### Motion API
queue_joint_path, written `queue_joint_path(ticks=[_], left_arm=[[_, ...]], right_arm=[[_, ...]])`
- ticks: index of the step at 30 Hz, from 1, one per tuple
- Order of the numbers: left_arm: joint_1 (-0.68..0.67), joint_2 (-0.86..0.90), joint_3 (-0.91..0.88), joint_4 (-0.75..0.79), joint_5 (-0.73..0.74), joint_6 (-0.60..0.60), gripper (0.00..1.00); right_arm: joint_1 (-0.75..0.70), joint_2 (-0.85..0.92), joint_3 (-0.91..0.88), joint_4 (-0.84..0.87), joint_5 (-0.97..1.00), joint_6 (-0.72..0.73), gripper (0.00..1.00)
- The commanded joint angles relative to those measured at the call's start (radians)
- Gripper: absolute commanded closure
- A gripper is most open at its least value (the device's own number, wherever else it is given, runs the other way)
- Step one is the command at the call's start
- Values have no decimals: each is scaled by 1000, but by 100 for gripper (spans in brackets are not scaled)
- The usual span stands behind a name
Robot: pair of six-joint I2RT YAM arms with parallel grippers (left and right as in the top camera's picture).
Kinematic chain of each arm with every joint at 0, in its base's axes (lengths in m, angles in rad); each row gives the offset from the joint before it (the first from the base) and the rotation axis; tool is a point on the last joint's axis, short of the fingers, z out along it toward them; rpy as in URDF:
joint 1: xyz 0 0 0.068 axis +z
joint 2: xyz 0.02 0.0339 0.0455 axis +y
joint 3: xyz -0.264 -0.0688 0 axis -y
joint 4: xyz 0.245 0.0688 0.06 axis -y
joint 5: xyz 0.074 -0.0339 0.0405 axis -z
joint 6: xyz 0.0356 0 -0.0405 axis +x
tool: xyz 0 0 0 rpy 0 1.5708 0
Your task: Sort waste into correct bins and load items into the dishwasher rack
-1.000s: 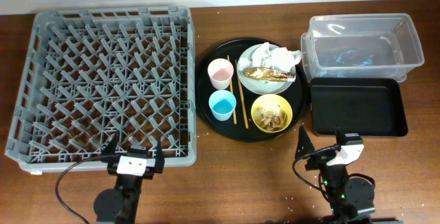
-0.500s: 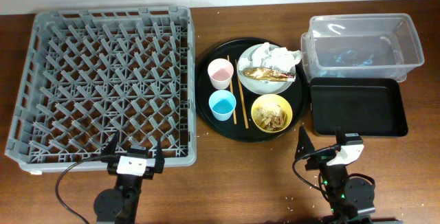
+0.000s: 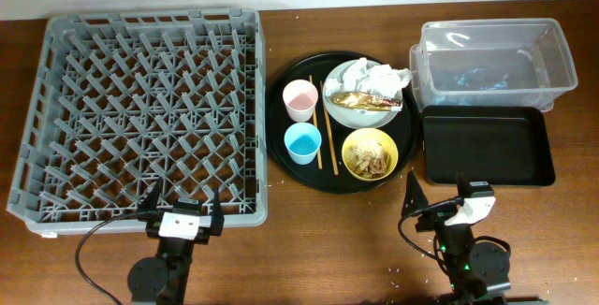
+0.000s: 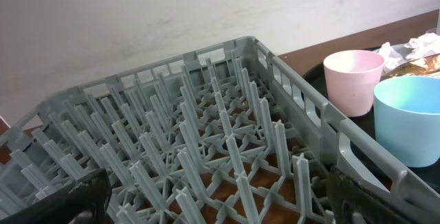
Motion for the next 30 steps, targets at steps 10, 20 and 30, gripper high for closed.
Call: queue_joint_path(ticks=[10,20,30], left_arm=[[7,-7,-7,13,8,13,0],[7,-7,40,18,104,5,0],[7,152,348,-27,79,5,0]], right_arm=[[6,-6,-7,27,-34,11,1],[6,-3,60,63,-107,-182,2],[6,166,455,-201,-144,-360,1]])
